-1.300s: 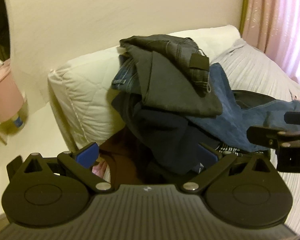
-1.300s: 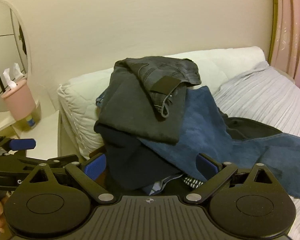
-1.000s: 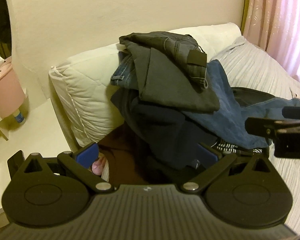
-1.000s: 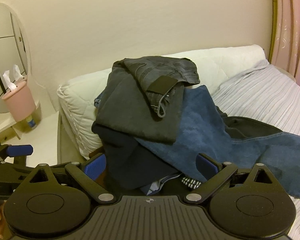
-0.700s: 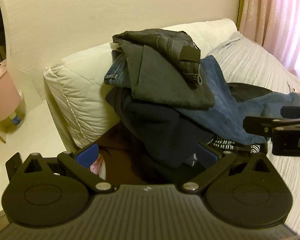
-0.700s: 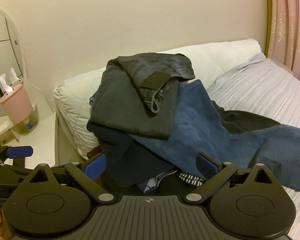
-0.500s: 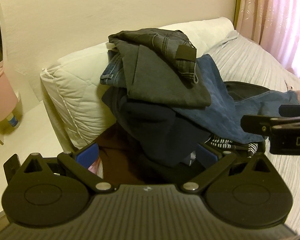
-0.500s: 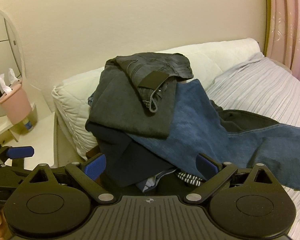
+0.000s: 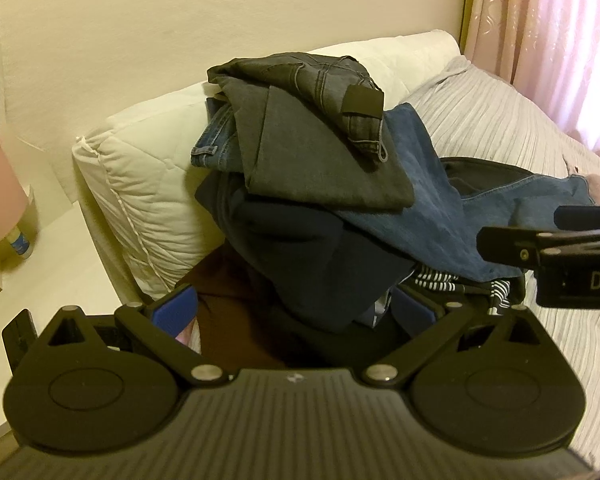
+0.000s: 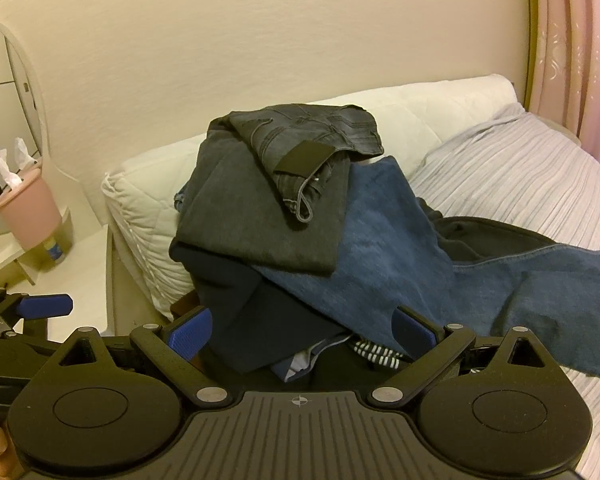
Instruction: Fold clothes
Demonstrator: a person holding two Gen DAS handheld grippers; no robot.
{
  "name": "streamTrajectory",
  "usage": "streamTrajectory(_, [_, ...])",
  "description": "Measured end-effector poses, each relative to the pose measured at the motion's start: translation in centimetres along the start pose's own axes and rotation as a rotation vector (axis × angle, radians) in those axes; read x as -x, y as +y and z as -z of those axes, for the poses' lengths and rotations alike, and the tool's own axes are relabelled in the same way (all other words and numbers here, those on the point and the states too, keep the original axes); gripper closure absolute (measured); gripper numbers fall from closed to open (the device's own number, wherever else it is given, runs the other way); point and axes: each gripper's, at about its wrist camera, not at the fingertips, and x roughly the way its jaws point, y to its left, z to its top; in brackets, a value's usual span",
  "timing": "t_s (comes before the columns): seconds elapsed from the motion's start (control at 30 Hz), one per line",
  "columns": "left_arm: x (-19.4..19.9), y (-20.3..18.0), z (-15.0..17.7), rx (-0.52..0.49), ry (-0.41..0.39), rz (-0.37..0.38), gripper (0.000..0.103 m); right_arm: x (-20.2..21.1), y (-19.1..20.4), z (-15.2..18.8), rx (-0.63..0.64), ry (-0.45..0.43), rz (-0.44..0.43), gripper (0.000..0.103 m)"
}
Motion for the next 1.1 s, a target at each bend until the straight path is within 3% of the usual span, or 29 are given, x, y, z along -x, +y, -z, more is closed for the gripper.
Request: streamTrajectory(1.1, [-0.35,-0.48,0.18,0.008,0.007,0.005,0.001,-0.06,-0.67,0.34,-0.012,0.007,0.002,0.004])
